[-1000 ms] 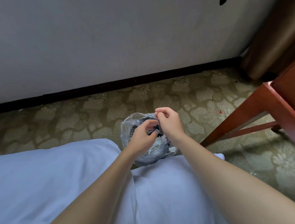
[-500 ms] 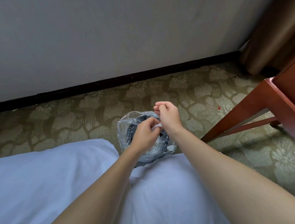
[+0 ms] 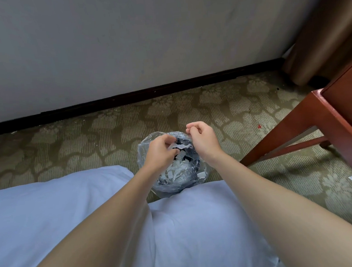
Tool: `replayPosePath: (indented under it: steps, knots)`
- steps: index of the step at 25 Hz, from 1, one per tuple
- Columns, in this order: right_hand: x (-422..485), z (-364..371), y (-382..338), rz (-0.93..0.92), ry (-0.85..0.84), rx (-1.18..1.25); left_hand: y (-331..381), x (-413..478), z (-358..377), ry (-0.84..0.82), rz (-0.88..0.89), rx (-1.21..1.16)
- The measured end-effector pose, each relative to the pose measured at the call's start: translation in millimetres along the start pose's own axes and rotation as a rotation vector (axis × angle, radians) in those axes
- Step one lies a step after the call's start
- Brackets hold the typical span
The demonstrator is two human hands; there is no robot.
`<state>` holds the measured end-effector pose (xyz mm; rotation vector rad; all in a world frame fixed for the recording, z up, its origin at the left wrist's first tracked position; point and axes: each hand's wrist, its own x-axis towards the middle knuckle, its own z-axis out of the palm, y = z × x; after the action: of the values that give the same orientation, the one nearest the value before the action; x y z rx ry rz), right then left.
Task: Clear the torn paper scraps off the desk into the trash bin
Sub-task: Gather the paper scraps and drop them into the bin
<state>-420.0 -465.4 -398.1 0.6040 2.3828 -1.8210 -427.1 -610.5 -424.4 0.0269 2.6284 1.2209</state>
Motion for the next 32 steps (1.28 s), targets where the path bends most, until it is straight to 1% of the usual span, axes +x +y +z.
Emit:
replayPosePath:
  steps: [6,10,18,26,30,32]
  knots:
    - [-14.8,-12.2,-7.0,-0.053,-0.061,-0.09,12.9,-6.1,-8.8,-0.01,0.032,0.053]
    - [-37.0,-33.4,-20.2,-0.077,-0.06,-0.147,29.9,-20.4,-19.7,-0.012,0.079,0.084]
    - [-107.4,-94.5,-61.9,-0.15,-0.021,-0.273,93.1,-67.8,-47.9,-0.015,0.294,0.166]
    - [-189.4,-165.5,-110.7,-0.312,0.108,-0.409,166.1,-126.9,-56.7,-0.026,0.549,0.259]
    - [-232.6,-209.9,-127.1,-0.364,0.202,-0.465,210.8,-154.8,-48.6,-0.003,0.71,0.255]
    - [-254.7,-229.1,-132.9,-0.38,0.245,-0.475,231.3,-171.8,-45.4,-0.003,0.763,0.252]
